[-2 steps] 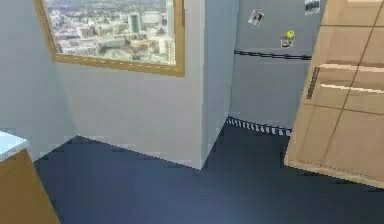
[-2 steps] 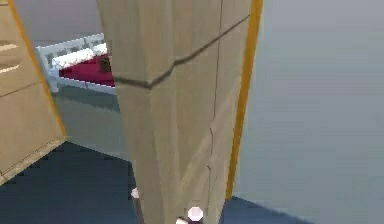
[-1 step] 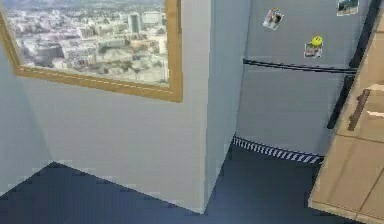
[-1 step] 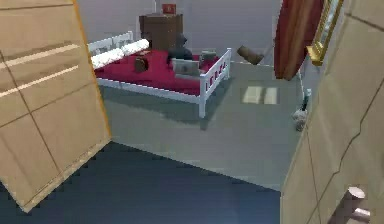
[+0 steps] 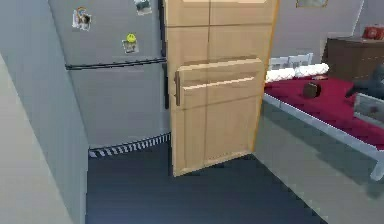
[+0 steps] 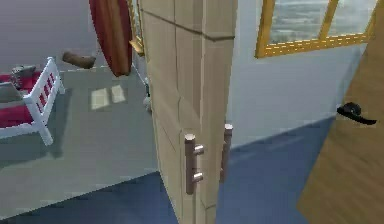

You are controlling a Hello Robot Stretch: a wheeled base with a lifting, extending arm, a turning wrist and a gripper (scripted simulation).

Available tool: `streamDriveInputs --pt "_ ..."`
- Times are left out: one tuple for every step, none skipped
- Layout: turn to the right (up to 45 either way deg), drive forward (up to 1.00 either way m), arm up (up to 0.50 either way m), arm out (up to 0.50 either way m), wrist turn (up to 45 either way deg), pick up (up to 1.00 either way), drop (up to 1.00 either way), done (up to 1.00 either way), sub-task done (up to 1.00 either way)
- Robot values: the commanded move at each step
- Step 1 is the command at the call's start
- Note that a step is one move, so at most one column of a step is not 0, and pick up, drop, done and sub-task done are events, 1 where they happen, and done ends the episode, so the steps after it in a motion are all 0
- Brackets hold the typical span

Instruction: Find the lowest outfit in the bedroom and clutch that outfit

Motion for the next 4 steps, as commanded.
streamDriveInputs --pt "45.0 0.00 0.00 0.00 0.0 0.00 0.00 0.00 0.00" --pt "15.0 0.00 0.00 0.00 0.0 0.00 0.00 0.00 0.00" --pt "0.0 1.00 0.00 0.00 0.0 0.00 0.00 0.00 0.00" --pt "3.0 0.00 0.00 0.00 0.0 0.00 0.00 0.00 0.00"
